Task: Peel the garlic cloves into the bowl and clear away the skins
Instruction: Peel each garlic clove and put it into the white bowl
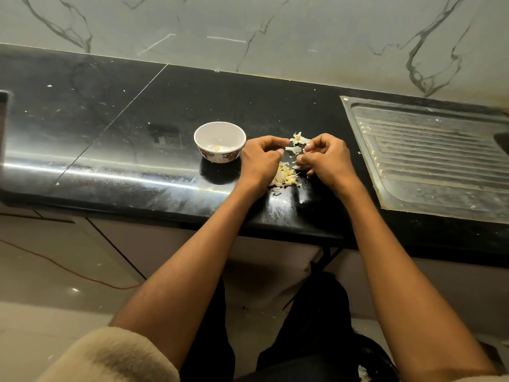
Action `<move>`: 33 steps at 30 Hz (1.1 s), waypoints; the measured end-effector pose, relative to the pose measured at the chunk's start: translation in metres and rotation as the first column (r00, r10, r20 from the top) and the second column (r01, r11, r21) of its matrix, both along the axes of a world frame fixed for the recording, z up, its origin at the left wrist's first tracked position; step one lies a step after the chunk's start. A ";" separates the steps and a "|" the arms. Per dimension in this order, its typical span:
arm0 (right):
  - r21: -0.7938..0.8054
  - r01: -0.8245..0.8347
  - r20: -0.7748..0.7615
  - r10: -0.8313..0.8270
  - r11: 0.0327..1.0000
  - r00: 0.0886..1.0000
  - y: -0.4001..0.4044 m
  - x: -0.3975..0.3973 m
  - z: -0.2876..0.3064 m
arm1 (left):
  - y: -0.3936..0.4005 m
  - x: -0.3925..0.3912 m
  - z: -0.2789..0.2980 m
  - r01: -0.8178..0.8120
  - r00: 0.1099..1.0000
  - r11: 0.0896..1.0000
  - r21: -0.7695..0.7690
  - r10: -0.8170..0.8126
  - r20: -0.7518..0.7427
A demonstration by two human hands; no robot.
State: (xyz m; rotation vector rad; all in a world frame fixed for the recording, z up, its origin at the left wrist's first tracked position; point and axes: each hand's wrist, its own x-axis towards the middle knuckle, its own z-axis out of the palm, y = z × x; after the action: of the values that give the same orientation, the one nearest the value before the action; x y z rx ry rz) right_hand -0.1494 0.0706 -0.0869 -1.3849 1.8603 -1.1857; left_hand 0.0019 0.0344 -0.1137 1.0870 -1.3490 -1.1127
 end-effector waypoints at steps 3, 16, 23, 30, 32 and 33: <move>0.030 -0.044 -0.023 0.045 0.999 0.999 -0.004 -0.001 0.000 | -0.002 0.000 -0.001 0.002 1.000 1.000 -0.001 -0.002 0.004; -0.150 -0.138 -0.222 0.102 0.979 0.970 0.031 0.011 -0.004 | -0.005 0.003 0.000 0.118 0.957 0.993 -0.004 -0.115 -0.268; -0.158 -0.238 -0.429 0.150 0.958 0.891 0.039 0.018 -0.026 | -0.003 0.004 0.001 0.186 0.947 0.983 0.004 -0.178 -0.267; -0.215 -0.189 -0.320 0.113 0.958 0.941 0.039 0.016 -0.029 | 0.000 0.005 0.003 0.144 0.956 0.989 -0.045 -0.150 -0.253; -0.205 -0.198 -0.303 0.130 0.958 0.944 0.039 0.014 -0.028 | 0.002 0.007 0.004 0.138 0.950 0.989 -0.049 -0.146 -0.277; -0.202 -0.204 -0.299 0.138 0.958 0.944 0.039 0.013 -0.029 | 0.002 0.008 0.006 0.140 0.945 0.989 -0.044 -0.147 -0.291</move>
State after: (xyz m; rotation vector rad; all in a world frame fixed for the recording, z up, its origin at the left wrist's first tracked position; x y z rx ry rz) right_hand -0.1364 0.1094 -0.1155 -1.8922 1.7803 -1.1935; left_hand 0.0098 0.0369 -0.1081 0.7784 -1.2141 -1.3064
